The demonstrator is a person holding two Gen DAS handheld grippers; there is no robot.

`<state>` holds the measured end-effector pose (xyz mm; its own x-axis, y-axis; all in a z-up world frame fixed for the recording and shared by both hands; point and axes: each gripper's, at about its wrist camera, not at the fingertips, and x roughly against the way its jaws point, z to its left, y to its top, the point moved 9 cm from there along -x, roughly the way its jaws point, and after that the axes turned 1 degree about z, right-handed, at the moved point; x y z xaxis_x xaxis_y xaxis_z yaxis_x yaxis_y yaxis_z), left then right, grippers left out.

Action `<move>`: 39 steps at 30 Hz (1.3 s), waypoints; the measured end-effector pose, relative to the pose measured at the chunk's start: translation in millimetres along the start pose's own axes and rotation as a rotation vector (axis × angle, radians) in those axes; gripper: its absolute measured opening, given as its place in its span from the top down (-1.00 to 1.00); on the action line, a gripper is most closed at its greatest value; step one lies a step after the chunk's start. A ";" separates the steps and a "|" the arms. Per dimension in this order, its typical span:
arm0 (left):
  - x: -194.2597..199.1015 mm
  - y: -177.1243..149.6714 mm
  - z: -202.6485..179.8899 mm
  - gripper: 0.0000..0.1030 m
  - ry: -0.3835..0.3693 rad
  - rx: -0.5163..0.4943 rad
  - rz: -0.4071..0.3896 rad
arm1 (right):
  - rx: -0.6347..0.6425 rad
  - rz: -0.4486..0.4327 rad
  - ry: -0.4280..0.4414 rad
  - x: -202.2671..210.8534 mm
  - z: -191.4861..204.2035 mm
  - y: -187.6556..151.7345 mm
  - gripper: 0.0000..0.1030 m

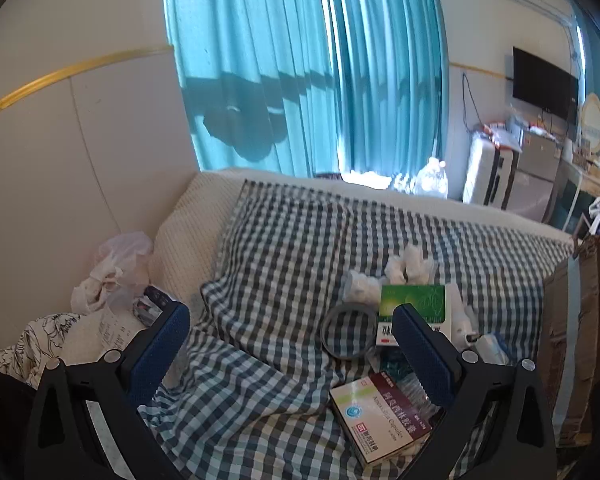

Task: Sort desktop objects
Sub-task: 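Grasp the amoxicillin box with the left tool while the right tool grasps the black tape roll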

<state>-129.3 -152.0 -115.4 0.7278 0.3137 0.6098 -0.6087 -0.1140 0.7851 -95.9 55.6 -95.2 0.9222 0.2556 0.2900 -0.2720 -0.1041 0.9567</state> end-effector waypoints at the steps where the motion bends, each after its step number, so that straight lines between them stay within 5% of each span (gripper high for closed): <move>1: -5.1 -4.1 -2.1 -1.00 -0.010 0.001 0.021 | -0.010 0.016 0.016 -3.8 1.4 -4.0 -0.98; 6: -34.9 -27.7 -13.8 -1.00 -0.113 0.042 0.158 | -0.004 0.159 0.064 -30.7 13.6 -33.4 -0.97; 11: -55.9 -54.3 -27.1 -1.00 -0.124 0.059 0.255 | 0.075 0.196 0.066 -48.0 24.8 -56.0 -0.67; 25: -106.6 -126.0 -66.0 -1.00 -0.216 0.110 0.529 | 0.060 0.384 0.097 -81.6 5.9 -114.2 -0.66; 39: -107.3 -155.5 -70.6 -1.00 -0.258 0.144 0.586 | 0.038 0.499 0.146 -100.1 2.3 -153.4 -0.66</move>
<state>-135.0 -101.4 -310.5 0.3515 -0.0735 0.9333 -0.8922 -0.3282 0.3102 -145.8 43.8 -271.1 0.6340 0.2968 0.7141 -0.6564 -0.2817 0.6999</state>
